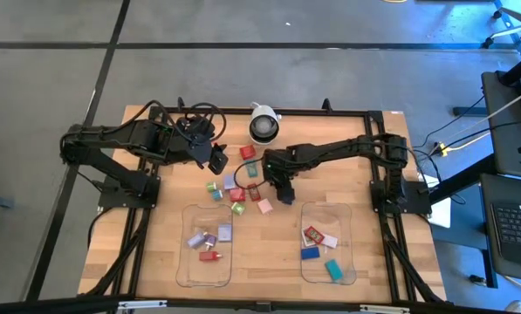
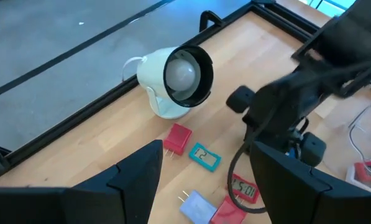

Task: Pick & Place Office items
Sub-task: Put the black timer into the right transparent bin

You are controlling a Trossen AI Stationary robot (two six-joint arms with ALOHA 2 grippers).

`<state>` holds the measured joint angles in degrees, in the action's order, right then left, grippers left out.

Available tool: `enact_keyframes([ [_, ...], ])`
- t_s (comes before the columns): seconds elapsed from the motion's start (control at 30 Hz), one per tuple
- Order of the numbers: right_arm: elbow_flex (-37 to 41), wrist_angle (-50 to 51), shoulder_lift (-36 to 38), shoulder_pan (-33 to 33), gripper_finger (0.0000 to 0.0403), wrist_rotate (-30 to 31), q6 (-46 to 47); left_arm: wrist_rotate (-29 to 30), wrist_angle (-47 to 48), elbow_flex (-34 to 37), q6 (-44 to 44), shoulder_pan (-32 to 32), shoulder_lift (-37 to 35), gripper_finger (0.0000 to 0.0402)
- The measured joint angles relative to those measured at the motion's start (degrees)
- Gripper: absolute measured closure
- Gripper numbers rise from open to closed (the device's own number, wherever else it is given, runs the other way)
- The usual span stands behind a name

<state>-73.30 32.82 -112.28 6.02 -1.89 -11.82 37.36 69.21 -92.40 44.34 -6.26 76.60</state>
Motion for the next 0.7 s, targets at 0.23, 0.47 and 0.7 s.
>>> enact_keyframes([
  [0.23,0.0,-0.5,9.9,0.0,0.0251,4.5,7.5,-1.2,0.0,0.0,-1.1,0.0,0.0,0.0162],
  [0.47,0.0,-5.3,24.2,-1.0,0.0251,11.5,13.4,-1.1,0.0,0.0,-1.5,0.0,0.0,0.0162],
  [0.7,-0.1,-15.5,35.9,-4.2,0.0249,15.0,16.6,1.6,-0.7,0.0,-1.6,0.0,0.0,0.0162],
])
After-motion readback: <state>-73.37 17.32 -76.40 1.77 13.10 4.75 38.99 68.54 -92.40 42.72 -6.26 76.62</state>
